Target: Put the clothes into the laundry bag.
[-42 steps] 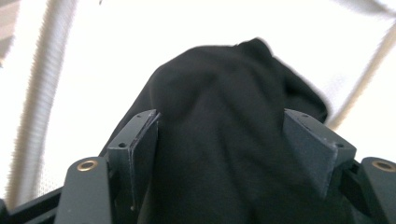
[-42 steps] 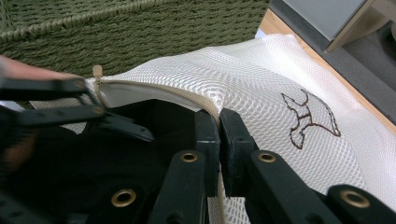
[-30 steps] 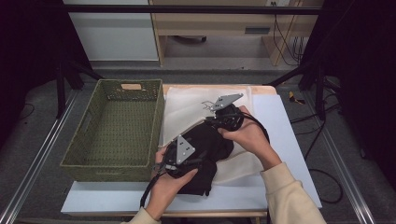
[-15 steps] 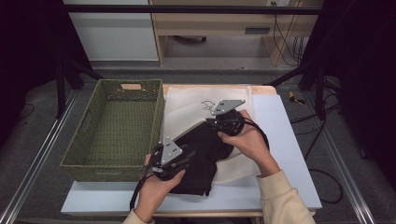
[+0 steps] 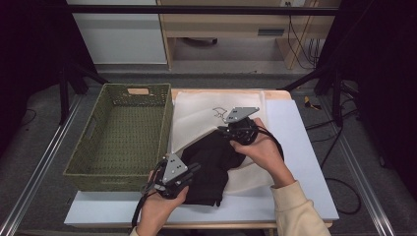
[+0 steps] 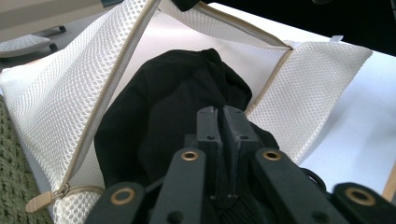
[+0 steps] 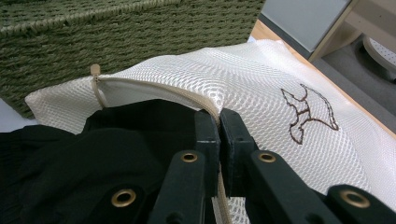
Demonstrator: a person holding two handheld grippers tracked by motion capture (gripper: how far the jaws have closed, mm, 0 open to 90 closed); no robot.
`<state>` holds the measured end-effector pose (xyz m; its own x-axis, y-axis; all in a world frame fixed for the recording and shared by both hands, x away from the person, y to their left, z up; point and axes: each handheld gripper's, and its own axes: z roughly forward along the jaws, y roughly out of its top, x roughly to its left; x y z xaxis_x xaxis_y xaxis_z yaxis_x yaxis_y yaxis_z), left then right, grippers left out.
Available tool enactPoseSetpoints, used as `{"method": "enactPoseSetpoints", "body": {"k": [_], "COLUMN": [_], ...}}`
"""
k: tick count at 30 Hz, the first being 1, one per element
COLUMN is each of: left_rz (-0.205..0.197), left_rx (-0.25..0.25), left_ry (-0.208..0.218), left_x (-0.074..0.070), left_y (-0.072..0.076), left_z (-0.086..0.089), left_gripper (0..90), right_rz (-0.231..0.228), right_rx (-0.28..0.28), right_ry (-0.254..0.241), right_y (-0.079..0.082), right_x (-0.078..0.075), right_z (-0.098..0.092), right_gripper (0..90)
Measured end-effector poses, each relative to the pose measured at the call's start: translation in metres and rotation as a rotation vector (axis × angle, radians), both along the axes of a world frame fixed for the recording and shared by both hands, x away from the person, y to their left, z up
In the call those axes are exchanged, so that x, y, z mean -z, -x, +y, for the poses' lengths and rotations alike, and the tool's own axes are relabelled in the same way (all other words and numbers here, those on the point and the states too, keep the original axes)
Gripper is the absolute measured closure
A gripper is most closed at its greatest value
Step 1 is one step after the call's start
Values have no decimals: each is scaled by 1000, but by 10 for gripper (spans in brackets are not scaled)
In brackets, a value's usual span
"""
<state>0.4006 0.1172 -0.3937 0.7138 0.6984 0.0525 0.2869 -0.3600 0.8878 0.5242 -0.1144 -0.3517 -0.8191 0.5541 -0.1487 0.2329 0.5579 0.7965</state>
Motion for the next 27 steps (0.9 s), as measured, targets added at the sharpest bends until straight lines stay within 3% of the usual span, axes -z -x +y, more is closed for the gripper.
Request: {"method": "enactPoseSetpoints", "body": {"k": [6, 11, 20, 27], "left_rz": [11, 6, 54, 60], "left_rx": [-1, 12, 14, 19], "left_ry": [3, -21, -31, -43], "left_x": [3, 6, 21, 25], "left_y": [4, 8, 19, 24], "left_z": [4, 6, 8, 7], "left_gripper": [897, 898, 898, 899], "right_rz": [1, 1, 3, 2], "right_rx": [1, 4, 1, -1], "right_ry": [-4, -7, -4, 0], "right_y": [0, 1, 1, 2], "right_x": [0, 0, 1, 1], "right_z": [-1, -1, 1, 2], "right_gripper": [870, 869, 869, 869]}}
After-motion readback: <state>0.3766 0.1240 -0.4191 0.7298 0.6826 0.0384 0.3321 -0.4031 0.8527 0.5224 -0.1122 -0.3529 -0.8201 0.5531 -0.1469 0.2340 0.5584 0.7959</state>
